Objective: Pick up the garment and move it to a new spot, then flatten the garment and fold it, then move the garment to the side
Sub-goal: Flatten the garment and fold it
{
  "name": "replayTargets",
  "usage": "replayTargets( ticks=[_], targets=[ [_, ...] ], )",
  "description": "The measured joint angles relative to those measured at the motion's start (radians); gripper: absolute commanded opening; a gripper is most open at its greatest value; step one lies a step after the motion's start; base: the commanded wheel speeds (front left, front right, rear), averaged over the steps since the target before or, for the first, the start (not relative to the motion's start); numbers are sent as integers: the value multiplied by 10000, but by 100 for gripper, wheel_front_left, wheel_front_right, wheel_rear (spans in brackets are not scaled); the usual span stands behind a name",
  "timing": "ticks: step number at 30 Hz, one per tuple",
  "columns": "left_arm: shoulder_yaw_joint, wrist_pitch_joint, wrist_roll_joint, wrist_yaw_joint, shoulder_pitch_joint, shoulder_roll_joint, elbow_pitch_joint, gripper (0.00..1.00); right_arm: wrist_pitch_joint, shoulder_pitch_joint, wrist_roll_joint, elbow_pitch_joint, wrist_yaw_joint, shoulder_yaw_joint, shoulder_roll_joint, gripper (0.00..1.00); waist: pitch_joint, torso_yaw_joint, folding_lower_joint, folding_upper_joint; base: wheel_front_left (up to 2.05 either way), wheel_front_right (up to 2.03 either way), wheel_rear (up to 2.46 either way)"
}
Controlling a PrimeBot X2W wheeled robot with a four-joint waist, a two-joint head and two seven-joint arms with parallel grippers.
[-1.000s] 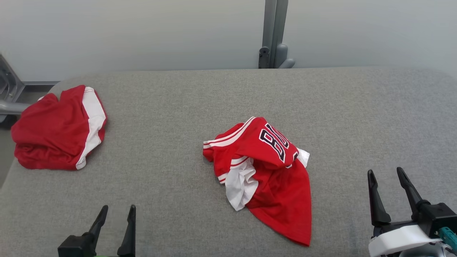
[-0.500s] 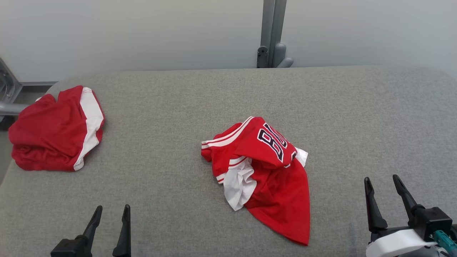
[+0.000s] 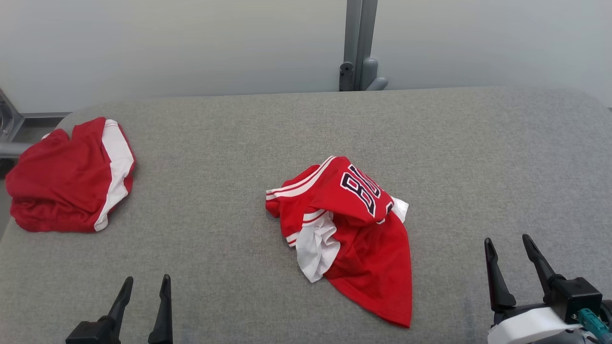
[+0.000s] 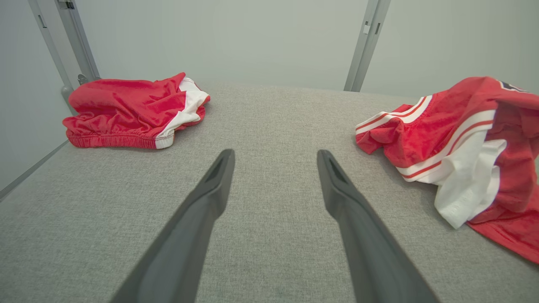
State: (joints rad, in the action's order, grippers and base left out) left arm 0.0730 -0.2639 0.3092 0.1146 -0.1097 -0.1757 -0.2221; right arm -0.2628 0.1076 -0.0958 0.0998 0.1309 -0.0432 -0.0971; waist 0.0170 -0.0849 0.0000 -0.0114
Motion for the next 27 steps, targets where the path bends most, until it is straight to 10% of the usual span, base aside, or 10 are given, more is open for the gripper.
replayTargets(
  ticks=[17,27],
  targets=[
    [-186,102,184,119,949,316,-58,100,0,-193,-63,-69,0,343,-169,100,-170,495,0,0,0,0,0],
    [424,2894,1912,125,3407,905,-1099,100,0,-772,-82,-305,0,614,-244,100,-875,1261,0,0,0,0,0]
  ],
)
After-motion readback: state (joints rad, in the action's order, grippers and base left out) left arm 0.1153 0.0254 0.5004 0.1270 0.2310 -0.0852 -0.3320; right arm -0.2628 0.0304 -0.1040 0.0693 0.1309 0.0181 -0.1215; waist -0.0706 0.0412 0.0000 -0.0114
